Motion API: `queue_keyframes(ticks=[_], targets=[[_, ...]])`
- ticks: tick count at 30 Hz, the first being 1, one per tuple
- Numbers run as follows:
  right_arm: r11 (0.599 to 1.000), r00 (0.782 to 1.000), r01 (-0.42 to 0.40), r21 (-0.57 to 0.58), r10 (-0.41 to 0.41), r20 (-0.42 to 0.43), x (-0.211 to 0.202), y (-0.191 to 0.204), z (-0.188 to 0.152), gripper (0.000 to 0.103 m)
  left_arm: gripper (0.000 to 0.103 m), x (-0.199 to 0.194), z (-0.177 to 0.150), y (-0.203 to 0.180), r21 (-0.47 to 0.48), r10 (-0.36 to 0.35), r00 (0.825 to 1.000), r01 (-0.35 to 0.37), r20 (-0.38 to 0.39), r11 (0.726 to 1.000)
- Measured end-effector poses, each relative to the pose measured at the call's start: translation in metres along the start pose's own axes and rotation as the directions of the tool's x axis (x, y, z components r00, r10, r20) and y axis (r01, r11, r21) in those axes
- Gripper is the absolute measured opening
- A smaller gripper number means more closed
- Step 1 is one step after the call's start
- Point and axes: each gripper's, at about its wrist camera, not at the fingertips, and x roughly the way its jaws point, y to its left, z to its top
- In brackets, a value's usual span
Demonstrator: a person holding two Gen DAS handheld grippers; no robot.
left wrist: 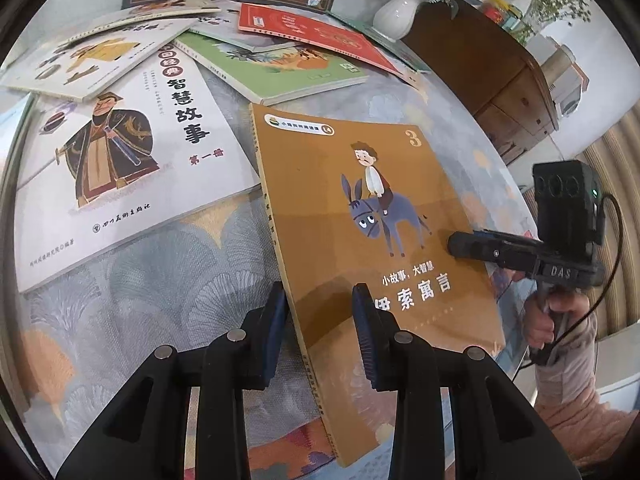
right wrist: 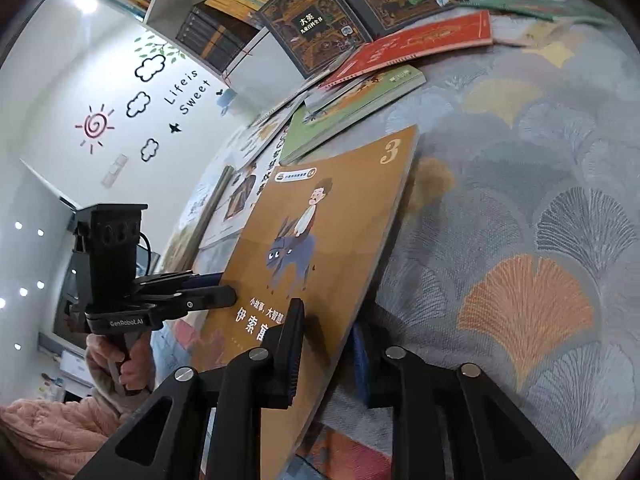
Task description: Organize books
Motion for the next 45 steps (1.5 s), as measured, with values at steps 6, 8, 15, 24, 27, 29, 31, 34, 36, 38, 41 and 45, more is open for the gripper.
queue_keyframes(ticks=[6,8,15,24,27,29,31,34,36,38,41,45], targets=[[0.995,0.998,0.055,-0.080,-0.053,0.017,-0.009,0.026,-0.003,0.023,0.031,0.000,0.001,-0.015,0.018,0.075,0.997,-0.075,-0.006,0.997],[0.996,0.999,0.036,-0.080,-0.035,0.023,-0.014,0.030,-0.003,0.023,0.031,0.000,0.001,-0.015,0.013,0.072,0.997,-0.072,-0.011,0.997],[0.991,0.997,0.056,-0.125,-0.049,0.053,-0.030,0.052,-0.003,0.023,0.031,-0.014,0.006,-0.017,-0.001,0.039,0.999,-0.039,0.009,0.999],[0.975,0.996,0.054,-0.214,-0.036,0.087,-0.039,0.094,0.011,0.023,0.031,-0.054,0.017,-0.011,0.005,0.043,0.994,-0.044,0.096,0.999],[0.972,0.996,0.031,-0.234,-0.012,0.086,-0.034,0.111,0.024,0.023,0.031,-0.071,0.021,-0.001,-0.004,0.053,0.990,-0.053,0.127,0.999],[0.963,0.996,0.032,-0.266,-0.010,0.085,-0.028,0.125,0.032,0.023,0.031,-0.085,0.025,0.007,-0.010,0.074,0.985,-0.073,0.157,0.997],[0.952,0.996,0.032,-0.305,-0.007,0.084,-0.020,0.144,0.044,0.023,0.031,-0.103,0.026,0.017,-0.019,0.098,0.977,-0.096,0.189,0.995],[0.941,0.996,-0.012,-0.338,0.042,0.081,-0.006,0.170,0.062,0.024,0.033,-0.134,0.029,0.036,-0.048,0.137,0.959,-0.129,0.246,0.990],[0.929,0.994,-0.049,-0.366,0.080,0.071,0.007,0.189,0.076,0.024,0.033,-0.156,0.029,0.051,-0.072,0.171,0.944,-0.157,0.284,0.985],[0.917,0.992,-0.080,-0.392,0.110,0.054,0.024,0.207,0.085,0.024,0.033,-0.177,0.028,0.069,-0.101,0.211,0.926,-0.188,0.314,0.977],[0.904,0.988,-0.131,-0.407,0.153,0.023,0.056,0.229,0.099,0.024,0.033,-0.202,0.023,0.096,-0.153,0.261,0.903,-0.221,0.342,0.963],[0.898,0.982,-0.178,-0.401,0.185,-0.022,0.103,0.248,0.110,0.024,0.033,-0.219,0.013,0.137,-0.231,0.304,0.887,-0.233,0.346,0.944]])
